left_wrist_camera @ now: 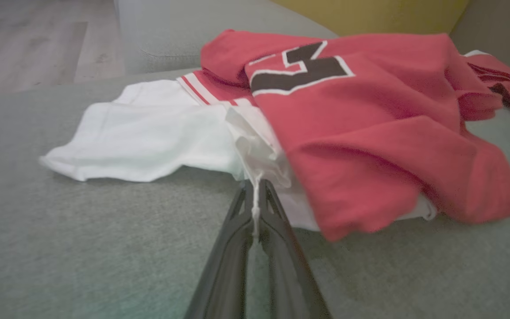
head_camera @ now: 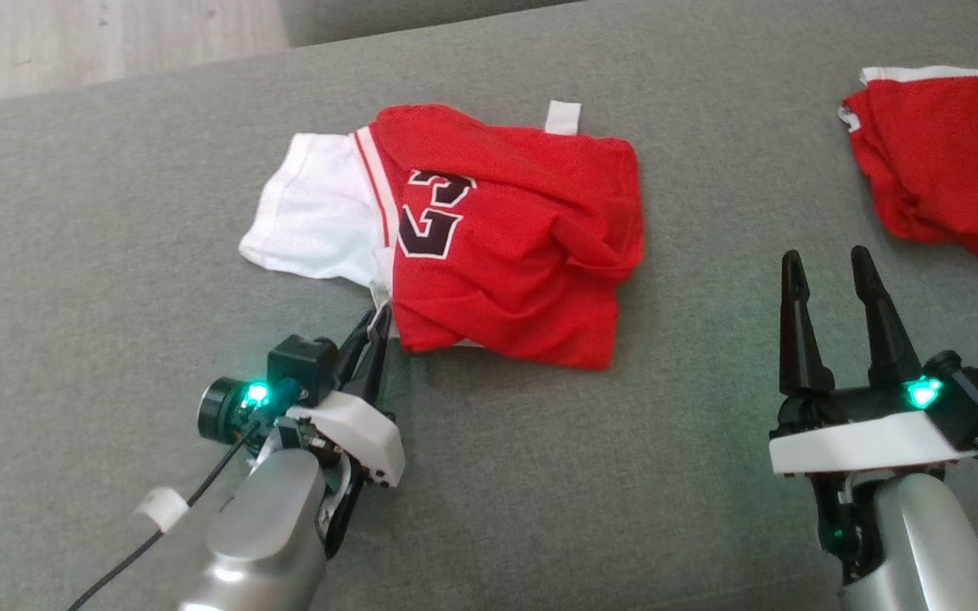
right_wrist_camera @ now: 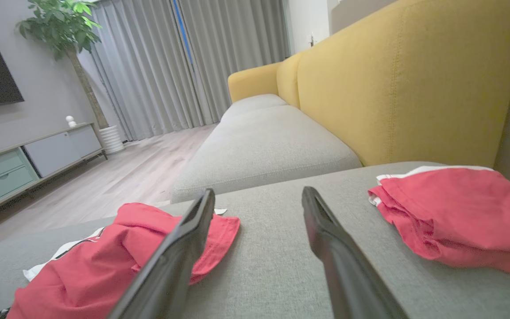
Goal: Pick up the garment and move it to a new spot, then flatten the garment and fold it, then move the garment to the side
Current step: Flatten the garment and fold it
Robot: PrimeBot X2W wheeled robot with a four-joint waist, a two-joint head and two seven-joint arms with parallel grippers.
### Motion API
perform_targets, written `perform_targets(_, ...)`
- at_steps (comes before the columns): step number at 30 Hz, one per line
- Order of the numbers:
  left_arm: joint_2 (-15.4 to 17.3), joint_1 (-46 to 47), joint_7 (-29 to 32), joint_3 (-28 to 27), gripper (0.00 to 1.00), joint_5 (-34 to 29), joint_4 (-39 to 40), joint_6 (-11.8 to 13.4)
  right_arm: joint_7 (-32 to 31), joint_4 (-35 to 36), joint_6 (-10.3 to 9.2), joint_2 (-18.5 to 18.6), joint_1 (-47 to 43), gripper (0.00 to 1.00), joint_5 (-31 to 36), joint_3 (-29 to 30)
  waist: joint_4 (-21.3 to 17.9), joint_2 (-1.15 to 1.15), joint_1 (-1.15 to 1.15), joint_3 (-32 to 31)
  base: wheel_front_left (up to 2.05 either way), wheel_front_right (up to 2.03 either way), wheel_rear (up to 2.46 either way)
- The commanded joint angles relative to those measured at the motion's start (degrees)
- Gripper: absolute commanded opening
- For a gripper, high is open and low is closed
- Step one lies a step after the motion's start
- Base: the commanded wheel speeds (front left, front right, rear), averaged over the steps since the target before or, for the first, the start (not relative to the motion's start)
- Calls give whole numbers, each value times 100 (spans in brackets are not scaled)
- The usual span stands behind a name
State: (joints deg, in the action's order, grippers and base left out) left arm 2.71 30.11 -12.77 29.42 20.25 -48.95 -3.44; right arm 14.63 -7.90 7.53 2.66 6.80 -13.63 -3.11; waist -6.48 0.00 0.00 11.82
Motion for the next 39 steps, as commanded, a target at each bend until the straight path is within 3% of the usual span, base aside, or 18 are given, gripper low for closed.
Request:
perform_targets(1,68,154,-111,-227,0,44,192,77,37,175,-4,21,122,100,6,-107,87,0,0,-71,0,0,0)
perform_targets(6,247,107,-214,-450,0,-28,646,263,37,128,-4,21,75,100,30,-73,308,0,0,-242,0,0,0)
perform_targets(13,712,-110,-221,-961,0,-564,2266,661,37,56,-4,21,22,100,6,-104,583,0,0,-444,0,0,0)
perform_targets(19,1069,-439,-222,-1417,0,-937,3164,975,37,-5,-4,21,-14,100,-47,-132,779,0,0,-534,0,0,0)
perform_targets(25,1391,-862,-222,-1736,0,-1226,3598,1092,37,-53,-4,21,-15,100,-73,-130,907,0,0,-526,0,0,0)
perform_targets(29,1471,-1138,-222,-1730,0,-1313,3544,1026,37,-84,-4,21,-13,100,-82,-143,949,0,0,-522,0,0,0)
perform_targets(31,1437,-1243,-204,-1714,24,-1214,3215,957,37,-105,-4,21,-17,100,-82,-153,959,0,0,-530,0,0,0)
perform_targets(32,1437,-1243,-204,-1714,24,-1214,3215,957,37,-105,-4,21,-17,100,-82,-153,959,0,0,-530,0,0,0)
perform_targets(33,1402,-1284,-115,-1711,80,-1143,3015,930,37,-115,-4,21,-17,100,-81,-159,959,0,0,-533,0,0,0)
perform_targets(34,1370,-1290,-88,-1706,100,-1096,2866,911,37,-125,-4,21,-15,100,-78,-166,957,0,0,-537,0,0,0)
perform_targets(39,1014,-1268,-187,-1914,100,-734,2677,965,37,-165,-4,21,-5,100,-73,-170,927,0,0,-588,0,0,0)
